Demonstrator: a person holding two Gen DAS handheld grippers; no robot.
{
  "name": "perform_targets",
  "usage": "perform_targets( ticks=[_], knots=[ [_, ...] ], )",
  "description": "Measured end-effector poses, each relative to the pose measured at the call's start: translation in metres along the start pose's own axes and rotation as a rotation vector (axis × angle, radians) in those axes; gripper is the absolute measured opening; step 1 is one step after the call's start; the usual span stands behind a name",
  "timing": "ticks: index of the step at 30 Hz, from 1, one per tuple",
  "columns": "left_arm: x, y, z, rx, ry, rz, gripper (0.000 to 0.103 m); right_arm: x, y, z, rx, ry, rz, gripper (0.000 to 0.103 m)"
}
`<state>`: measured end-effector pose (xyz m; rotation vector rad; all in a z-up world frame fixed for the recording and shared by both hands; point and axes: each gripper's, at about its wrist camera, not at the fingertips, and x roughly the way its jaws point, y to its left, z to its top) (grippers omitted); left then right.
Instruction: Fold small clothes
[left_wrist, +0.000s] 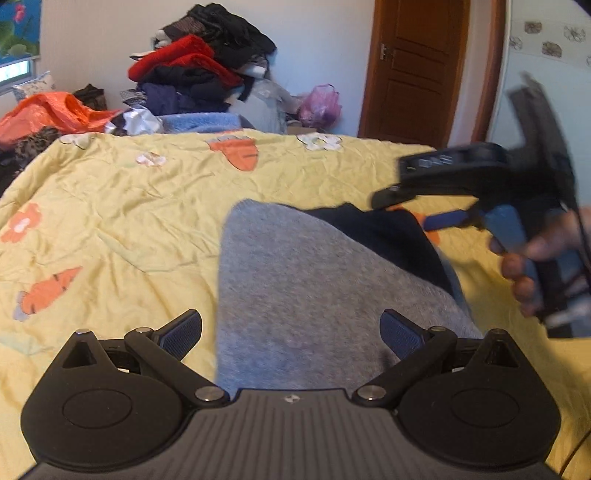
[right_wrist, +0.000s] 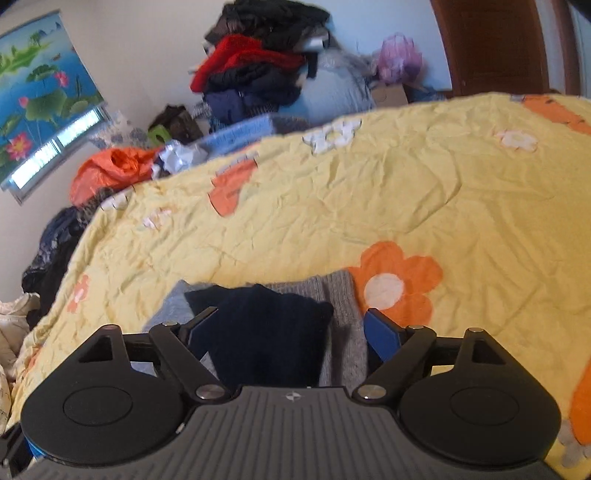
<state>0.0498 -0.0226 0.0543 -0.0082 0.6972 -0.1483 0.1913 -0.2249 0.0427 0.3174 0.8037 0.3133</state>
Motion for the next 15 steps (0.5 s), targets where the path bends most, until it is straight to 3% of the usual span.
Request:
perform_targets(
  ticks=[1, 3, 6, 8, 9, 11, 13, 15],
  knots=[
    [0.004, -0.004, -0.002, 0.012, 0.009, -0.001, 0.103, 0.01, 0.001, 0.001, -0.008, 0.023, -0.003, 0.077],
    [0.011, -0.01, -0.004, 0.031, 0.024, -0.011, 0.103, 0.022, 0.006, -0.001, -0.04, 0.08, 0.067, 0.013],
    [0.013, -0.016, 0.001, 0.04, -0.003, -0.05, 0.103, 0.016, 0.017, -0.003, -0.161, 0.054, 0.028, 0.012],
    [0.023, -0.021, 0.002, 0.053, 0.031, -0.07, 0.103, 0.008, -0.001, 0.003, -0.104, 0.035, 0.023, 0.011],
    [0.032, -0.025, 0.0, 0.077, 0.063, -0.065, 0.103, 0.009, -0.013, 0.002, -0.063, 0.046, 0.023, 0.011],
    [0.04, -0.04, -0.009, 0.205, 0.041, -0.003, 0.103, 0.018, -0.023, -0.007, -0.069, 0.079, 0.0, 0.011],
    [0.035, -0.042, -0.007, 0.218, 0.038, -0.002, 0.103, 0.014, -0.016, -0.014, -0.11, 0.051, -0.02, 0.012],
    [0.023, -0.034, -0.001, 0.178, 0.02, -0.031, 0.103, 0.005, -0.008, -0.011, -0.091, 0.034, -0.03, 0.032]
  ],
)
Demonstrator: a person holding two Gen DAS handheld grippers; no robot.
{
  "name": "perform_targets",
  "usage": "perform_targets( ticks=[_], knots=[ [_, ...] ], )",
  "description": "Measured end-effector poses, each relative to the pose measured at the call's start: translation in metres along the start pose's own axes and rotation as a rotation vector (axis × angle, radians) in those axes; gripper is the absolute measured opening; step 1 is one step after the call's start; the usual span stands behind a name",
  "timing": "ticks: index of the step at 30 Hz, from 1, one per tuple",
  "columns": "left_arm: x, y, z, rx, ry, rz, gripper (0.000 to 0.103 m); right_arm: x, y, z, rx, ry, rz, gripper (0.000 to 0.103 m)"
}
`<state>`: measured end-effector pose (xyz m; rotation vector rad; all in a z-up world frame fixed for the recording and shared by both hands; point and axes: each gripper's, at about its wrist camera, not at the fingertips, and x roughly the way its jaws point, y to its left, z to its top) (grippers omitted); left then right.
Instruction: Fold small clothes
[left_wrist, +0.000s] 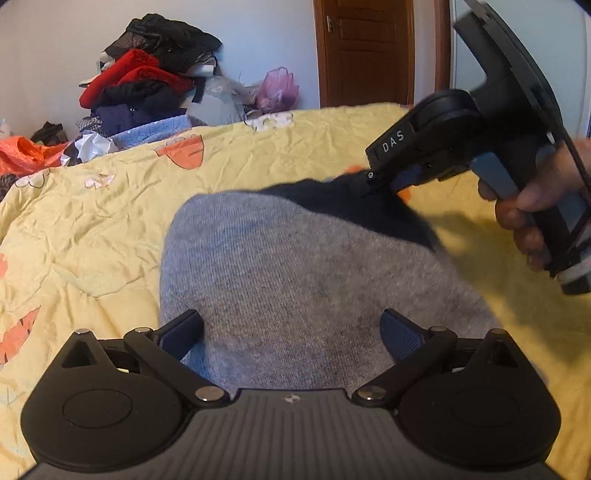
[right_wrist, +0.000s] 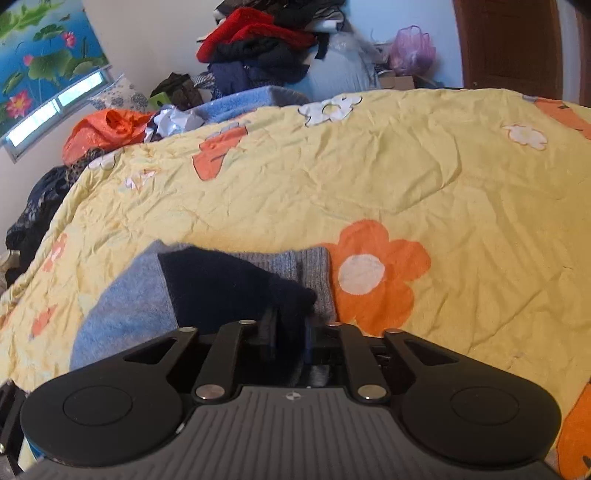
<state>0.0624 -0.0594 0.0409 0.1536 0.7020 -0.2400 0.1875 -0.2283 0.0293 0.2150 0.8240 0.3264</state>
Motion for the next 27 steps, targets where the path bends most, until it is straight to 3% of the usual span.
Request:
perform_targets(
  ticks=[2, 4, 6, 8, 11, 12, 14, 18, 21, 25, 27],
  knots=[
    [-0.01, 0.009, 0.006, -0.042, -0.042, -0.006, 0.103, -0.021, 0.008, 0.001, 0.003, -0.073, -0.005, 0.039],
    [-0.009, 0.014, 0.015, -0.06, -0.06, -0.005, 0.103, -0.037, 0.019, 0.002, 0.012, -0.149, 0.059, 0.052],
    [0.006, 0.011, 0.023, -0.045, -0.03, -0.012, 0.103, -0.038, 0.037, 0.0, -0.004, -0.138, 0.119, 0.076],
    [0.032, 0.005, 0.021, -0.008, 0.043, -0.015, 0.103, -0.022, 0.053, -0.001, -0.057, -0.086, 0.122, 0.077],
    [0.04, 0.003, 0.012, 0.006, 0.014, 0.009, 0.103, 0.021, 0.043, -0.006, -0.024, 0.044, 0.045, 0.071],
    [0.04, 0.004, 0.012, -0.005, 0.019, 0.006, 0.103, 0.02, 0.035, -0.01, -0.021, -0.02, 0.075, 0.071],
    [0.041, 0.004, 0.012, -0.003, 0.019, 0.007, 0.103, 0.019, 0.026, -0.01, 0.033, -0.026, 0.114, 0.071],
    [0.04, 0.004, 0.009, 0.004, 0.003, 0.014, 0.103, 0.017, 0.035, -0.01, -0.02, -0.003, 0.085, 0.071],
    [0.038, 0.003, 0.009, 0.006, 0.003, 0.016, 0.103, -0.004, 0.035, -0.012, 0.038, -0.023, 0.066, 0.071],
    [0.037, -0.001, 0.01, 0.004, 0.009, 0.025, 0.103, -0.03, 0.033, -0.019, 0.087, -0.077, 0.142, 0.075],
    [0.038, -0.002, 0.012, 0.006, 0.014, 0.033, 0.103, -0.029, 0.036, -0.024, 0.082, -0.047, 0.173, 0.084]
  ],
)
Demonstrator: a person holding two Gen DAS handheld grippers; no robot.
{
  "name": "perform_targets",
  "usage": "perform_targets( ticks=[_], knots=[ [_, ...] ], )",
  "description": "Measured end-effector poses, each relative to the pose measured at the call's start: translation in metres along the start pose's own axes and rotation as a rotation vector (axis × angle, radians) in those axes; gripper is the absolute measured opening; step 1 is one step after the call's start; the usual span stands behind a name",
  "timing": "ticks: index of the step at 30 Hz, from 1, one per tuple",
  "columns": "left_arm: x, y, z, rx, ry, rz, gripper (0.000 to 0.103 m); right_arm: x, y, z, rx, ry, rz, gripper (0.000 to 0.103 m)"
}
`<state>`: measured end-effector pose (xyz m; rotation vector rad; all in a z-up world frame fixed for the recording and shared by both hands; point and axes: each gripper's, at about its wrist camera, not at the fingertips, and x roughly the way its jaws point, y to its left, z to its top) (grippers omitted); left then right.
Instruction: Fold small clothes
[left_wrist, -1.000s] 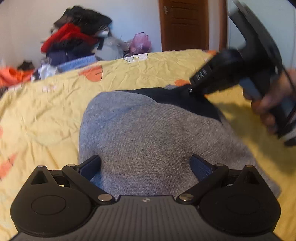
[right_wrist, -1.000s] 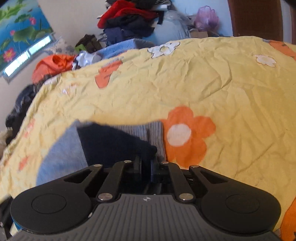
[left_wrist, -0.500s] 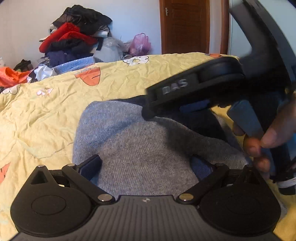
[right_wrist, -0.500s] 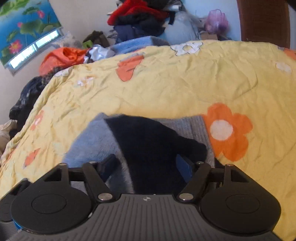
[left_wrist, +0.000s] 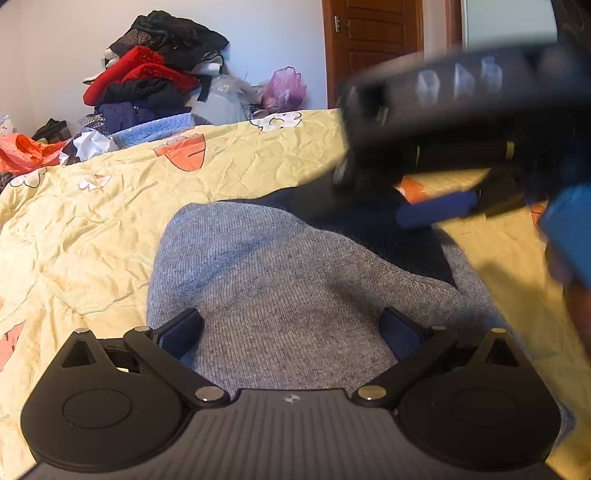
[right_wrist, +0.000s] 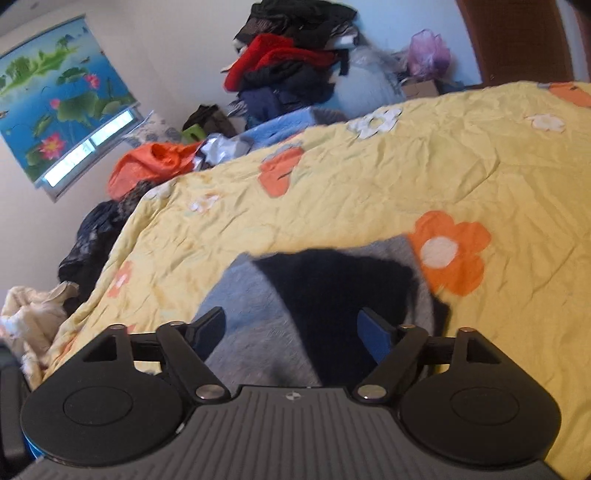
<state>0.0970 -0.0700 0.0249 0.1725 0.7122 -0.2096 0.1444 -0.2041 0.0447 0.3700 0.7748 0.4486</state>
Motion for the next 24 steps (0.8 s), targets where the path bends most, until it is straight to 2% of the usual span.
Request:
perform_targets(
  ticks=[2, 4, 5, 7, 9, 11, 16, 18, 22, 24],
  knots=[
    [-0.004, -0.001, 0.001, 0.005, 0.0, 0.014, 0.103, 0.013, -0.003, -0.004, -0.016, 0.046, -0.018, 0.084],
    [-0.017, 0.0, 0.0, -0.011, -0.004, 0.034, 0.103, 0.015, -0.011, -0.005, -0.019, 0.023, -0.014, 0.082],
    [-0.027, 0.002, -0.002, -0.02, -0.015, 0.037, 0.103, 0.012, -0.013, -0.003, 0.007, 0.027, -0.019, 0.077],
    [-0.048, 0.009, -0.013, -0.044, -0.049, 0.033, 0.103, -0.003, -0.01, 0.0, 0.041, 0.031, -0.033, 0.077],
    [-0.063, 0.015, -0.024, -0.065, -0.044, 0.043, 0.103, -0.024, -0.004, -0.006, 0.016, 0.004, -0.012, 0.081],
    [-0.071, 0.02, -0.035, -0.079, -0.021, 0.064, 0.103, -0.044, -0.001, -0.02, -0.005, -0.014, -0.01, 0.084],
    [-0.094, 0.034, -0.06, -0.145, 0.022, 0.08, 0.103, -0.077, -0.002, -0.068, -0.017, 0.02, -0.036, 0.084],
    [-0.106, 0.04, -0.071, -0.198, 0.033, 0.052, 0.103, -0.089, -0.002, -0.088, -0.018, 0.031, -0.078, 0.089],
    [-0.112, 0.029, -0.09, -0.202, 0.049, 0.09, 0.103, -0.101, 0.004, -0.123, -0.037, 0.029, -0.199, 0.093],
    [-0.109, 0.02, -0.096, -0.189, 0.068, 0.114, 0.103, -0.099, 0.012, -0.135, -0.046, 0.039, -0.257, 0.1]
  ],
)
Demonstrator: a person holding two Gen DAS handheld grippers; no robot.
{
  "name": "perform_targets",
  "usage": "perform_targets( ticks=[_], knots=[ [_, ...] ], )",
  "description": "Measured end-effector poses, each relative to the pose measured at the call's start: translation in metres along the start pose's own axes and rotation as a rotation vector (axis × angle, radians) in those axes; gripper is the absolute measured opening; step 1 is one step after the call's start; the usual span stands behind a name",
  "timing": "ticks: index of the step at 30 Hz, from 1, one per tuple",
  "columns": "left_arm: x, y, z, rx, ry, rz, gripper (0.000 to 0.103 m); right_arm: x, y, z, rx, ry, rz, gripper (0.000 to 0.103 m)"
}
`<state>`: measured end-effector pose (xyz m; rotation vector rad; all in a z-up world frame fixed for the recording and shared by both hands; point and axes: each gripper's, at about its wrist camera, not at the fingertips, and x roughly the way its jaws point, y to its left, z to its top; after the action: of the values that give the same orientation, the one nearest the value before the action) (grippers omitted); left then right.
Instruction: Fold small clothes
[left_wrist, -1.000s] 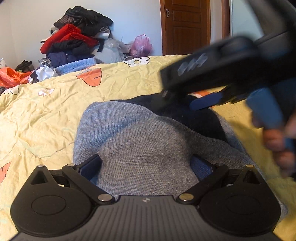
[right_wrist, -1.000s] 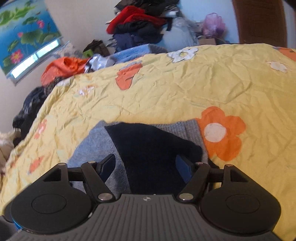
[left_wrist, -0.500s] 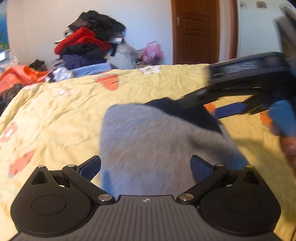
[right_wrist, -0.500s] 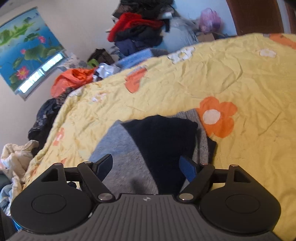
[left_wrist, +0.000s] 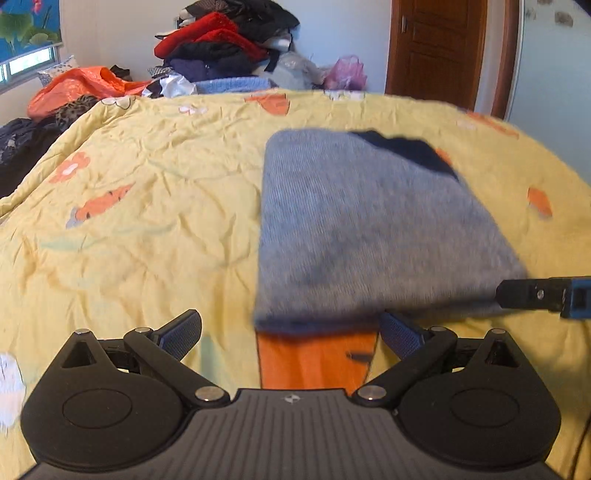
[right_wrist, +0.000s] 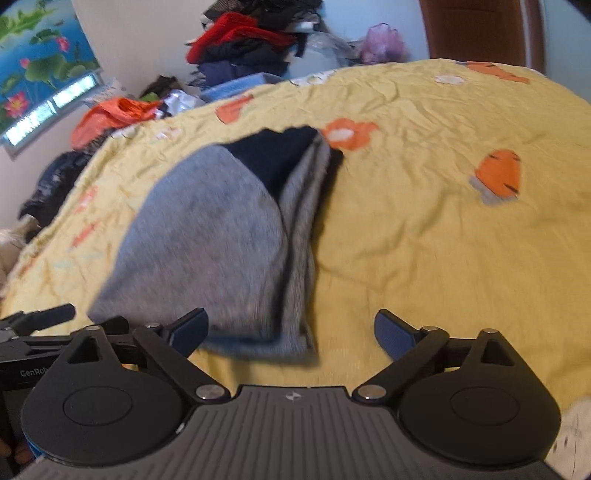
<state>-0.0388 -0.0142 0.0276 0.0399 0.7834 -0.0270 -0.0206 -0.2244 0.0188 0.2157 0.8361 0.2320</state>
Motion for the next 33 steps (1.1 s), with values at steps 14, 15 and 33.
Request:
perform_targets(
  ticks=[14, 15, 33],
  knots=[
    [-0.006, 0.0, -0.018, -0.06, 0.085, 0.014, 0.103, 0.0, 0.046, -0.034, -0.129, 0.059, -0.252, 0.103],
    [-0.005, 0.001, -0.017, -0.062, 0.093, 0.013, 0.103, 0.0, 0.048, -0.036, -0.132, 0.057, -0.262, 0.103],
    [-0.001, -0.001, -0.012, -0.076, 0.105, 0.034, 0.103, -0.002, 0.052, -0.042, -0.096, 0.028, -0.293, 0.103]
  ],
)
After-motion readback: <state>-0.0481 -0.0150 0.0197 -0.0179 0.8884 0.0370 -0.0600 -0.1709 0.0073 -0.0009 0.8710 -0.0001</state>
